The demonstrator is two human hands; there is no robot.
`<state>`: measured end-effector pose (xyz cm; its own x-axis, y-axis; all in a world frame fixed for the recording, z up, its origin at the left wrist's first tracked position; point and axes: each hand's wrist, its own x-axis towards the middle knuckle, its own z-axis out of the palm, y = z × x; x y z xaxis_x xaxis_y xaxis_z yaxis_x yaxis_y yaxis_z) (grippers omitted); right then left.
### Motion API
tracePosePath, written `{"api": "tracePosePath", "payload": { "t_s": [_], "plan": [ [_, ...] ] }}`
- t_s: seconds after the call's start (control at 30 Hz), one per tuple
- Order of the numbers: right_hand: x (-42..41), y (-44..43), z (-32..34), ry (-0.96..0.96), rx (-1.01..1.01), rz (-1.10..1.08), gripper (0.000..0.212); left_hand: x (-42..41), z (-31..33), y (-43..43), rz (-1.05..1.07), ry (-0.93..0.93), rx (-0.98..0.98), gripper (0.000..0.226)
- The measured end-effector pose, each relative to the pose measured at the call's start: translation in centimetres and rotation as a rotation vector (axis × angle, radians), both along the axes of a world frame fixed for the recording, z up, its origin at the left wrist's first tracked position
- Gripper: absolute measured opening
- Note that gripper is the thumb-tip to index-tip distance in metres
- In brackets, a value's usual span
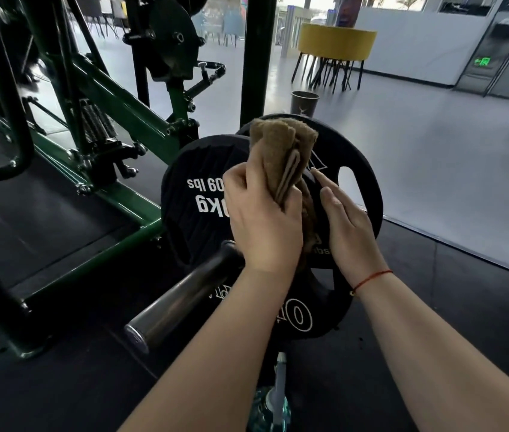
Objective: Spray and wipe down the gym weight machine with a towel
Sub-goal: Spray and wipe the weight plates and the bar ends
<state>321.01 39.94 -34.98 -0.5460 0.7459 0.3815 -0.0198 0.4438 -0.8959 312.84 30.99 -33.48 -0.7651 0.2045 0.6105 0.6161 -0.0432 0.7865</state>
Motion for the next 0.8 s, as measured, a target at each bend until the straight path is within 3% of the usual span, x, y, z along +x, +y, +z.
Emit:
{"api": "tracePosePath", "payload": {
  "t_s": [0.1, 0.3, 0.43, 0.57, 0.73, 0.8],
  "plan": [
    [-0.3, 0.2, -0.2, 0.013, -0.014, -0.004, 0.038, -0.3, -1.4, 0.1, -0.022, 0.122, -0.107, 0.063],
    [-0.2, 0.0, -0.1, -0.003, 0.016, -0.014, 0.040, -0.5, -5.7, -1.0, -0.020, 0.185, -0.242, 0.066],
    [0.5, -0.1, 0.4, -0.066, 0.026, 0.023, 0.038, -0.5, -10.6, -2.7, -0.047, -0.004, -0.369, 0.078],
    [2.3, 0.3, 0.4, -0.172, 0.006, 0.110, 0.041, 0.2, -11.0, -3.6, -0.054, -0.179, -0.438, 0.071],
    [6.0, 1.8, -0.5, -0.435, -0.168, 0.221, 0.053, 0.7, -9.3, -3.7, -0.041, -0.240, -0.312, 0.068],
    [6.6, 1.7, -0.9, -0.458, -0.126, 0.167, 0.065, 0.8, -8.2, -3.7, -0.042, -0.236, -0.250, 0.069]
  ]
}}
